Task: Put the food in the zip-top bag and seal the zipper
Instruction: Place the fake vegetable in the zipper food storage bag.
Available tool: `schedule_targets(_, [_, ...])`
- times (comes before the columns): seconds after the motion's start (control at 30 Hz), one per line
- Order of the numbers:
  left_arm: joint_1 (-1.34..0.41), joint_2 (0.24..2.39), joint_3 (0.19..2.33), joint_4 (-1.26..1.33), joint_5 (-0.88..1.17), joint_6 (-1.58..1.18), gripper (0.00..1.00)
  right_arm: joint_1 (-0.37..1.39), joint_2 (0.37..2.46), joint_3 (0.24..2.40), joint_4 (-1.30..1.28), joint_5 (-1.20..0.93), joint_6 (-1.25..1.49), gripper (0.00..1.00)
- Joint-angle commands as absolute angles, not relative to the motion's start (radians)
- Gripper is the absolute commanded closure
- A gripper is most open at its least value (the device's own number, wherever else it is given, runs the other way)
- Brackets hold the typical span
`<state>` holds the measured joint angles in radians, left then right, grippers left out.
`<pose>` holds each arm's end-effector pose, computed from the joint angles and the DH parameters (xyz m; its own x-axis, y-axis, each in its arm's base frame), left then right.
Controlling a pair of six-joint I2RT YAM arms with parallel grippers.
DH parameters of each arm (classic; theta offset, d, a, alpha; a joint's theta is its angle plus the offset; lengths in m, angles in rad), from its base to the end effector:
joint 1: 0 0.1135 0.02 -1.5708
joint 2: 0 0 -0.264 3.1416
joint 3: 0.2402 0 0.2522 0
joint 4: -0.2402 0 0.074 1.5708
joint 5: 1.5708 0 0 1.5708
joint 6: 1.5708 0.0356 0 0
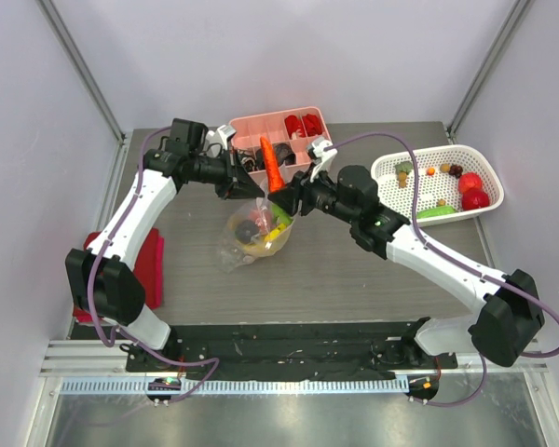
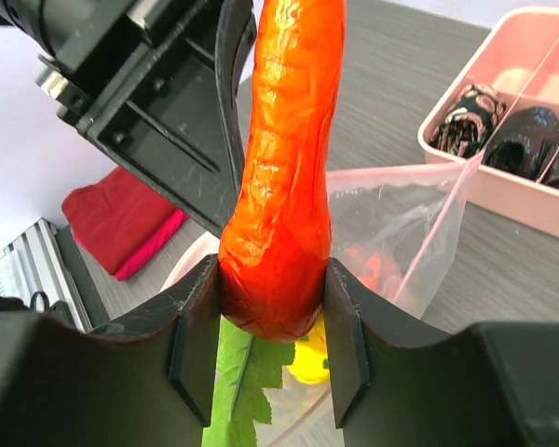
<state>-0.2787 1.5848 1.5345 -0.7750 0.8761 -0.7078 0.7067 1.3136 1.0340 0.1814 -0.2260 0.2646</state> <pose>0.3165 -0.1190 0.3540 -0.9770 -0.1533 -0.1484 0.0552 0.4901 -0.8699 0.2329 0.2093 0.3482 -0.2818 0.0945 -0.9548 -0.7550 0.5923 0.2815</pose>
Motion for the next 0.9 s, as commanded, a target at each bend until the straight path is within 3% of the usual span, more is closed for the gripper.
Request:
schedule_targets(0.0, [-0.270,1.565,1.549,-0.739,0.907,-0.719,1.00,0.715,1.272,1.049,0.143,-0.218,0.250,0.48])
schedule_targets(0.03, [-0.270,1.566,1.554,-0.744,0.907,-0.719,1.00,0.716,1.269,1.054,0.132,-0.224,0.238,0.36])
schedule_targets(0.1, [-0.270,1.566,1.555,-0.745,0.910,-0.719,1.00,0.716,1.255,1.080,0.103,-0.235,0.226,0.24])
schedule_targets(0.13, [-0.270,1.568,1.558,-0.749,0.907,-0.718,1.00,0.716,1.250,1.091,0.091,-0.230,0.219,0.12])
schedule_targets(0.23, [-0.270,1.568,1.562,-0.753,0.905,-0.712,1.00,0.715,1.233,1.155,0.034,-0.212,0.177,0.04])
schedule_targets(0.37, [-0.270,1.568,1.565,-0.756,0.907,-0.712,1.00,0.690,1.201,1.226,-0.073,-0.166,0.130,0.00])
schedule_targets(0.6, [-0.270,1.571,1.566,-0.746,0.908,-0.722,1.00,0.366,1.281,1.359,-0.403,-0.369,0.219,0.03])
schedule_targets(0.87, [-0.270,1.572,1.566,-0.756,0.900,-0.715,1.00,0.371,1.318,1.315,-0.422,-0.569,0.446,0.11])
